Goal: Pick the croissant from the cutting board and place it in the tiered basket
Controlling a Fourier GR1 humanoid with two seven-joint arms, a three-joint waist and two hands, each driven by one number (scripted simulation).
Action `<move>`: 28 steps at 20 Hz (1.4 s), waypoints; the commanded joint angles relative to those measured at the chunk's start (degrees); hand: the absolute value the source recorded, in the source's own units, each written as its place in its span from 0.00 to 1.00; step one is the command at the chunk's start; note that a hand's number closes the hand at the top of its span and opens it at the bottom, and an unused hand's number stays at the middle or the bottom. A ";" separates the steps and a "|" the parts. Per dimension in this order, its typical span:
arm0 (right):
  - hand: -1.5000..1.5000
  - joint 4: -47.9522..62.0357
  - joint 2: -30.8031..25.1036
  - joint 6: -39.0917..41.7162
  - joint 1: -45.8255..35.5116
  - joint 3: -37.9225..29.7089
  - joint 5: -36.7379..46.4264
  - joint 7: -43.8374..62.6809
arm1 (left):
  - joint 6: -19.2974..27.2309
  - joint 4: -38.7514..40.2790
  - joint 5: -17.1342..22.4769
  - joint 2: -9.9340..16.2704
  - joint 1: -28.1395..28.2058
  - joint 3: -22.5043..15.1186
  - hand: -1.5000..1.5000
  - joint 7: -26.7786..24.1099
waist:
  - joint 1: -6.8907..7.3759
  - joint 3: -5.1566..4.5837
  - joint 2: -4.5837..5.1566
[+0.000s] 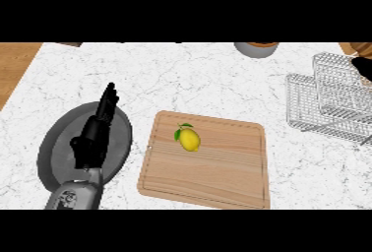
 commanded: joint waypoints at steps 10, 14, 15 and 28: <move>1.00 21.75 -13.35 -16.76 4.00 -0.88 1.53 -14.21 | 1.05 -0.01 -1.26 -1.48 0.61 -1.18 0.50 -0.57 | -0.11 0.02 0.03; 1.00 24.47 -8.66 -20.69 3.36 -6.89 -1.23 -9.12 | 1.77 -0.62 -1.58 -1.50 0.46 -1.75 0.50 0.19 | -0.08 0.05 -0.02; 0.00 26.72 -8.89 -24.47 1.91 -11.50 -3.51 -9.92 | 0.72 -1.88 -0.87 -1.00 0.93 -1.40 0.50 0.98 | 0.34 0.12 0.08; 0.00 27.35 -9.19 -39.03 1.43 -22.08 -13.94 -12.37 | -0.57 -0.17 0.66 0.37 -1.55 1.14 0.50 1.52 | -0.34 0.05 -0.01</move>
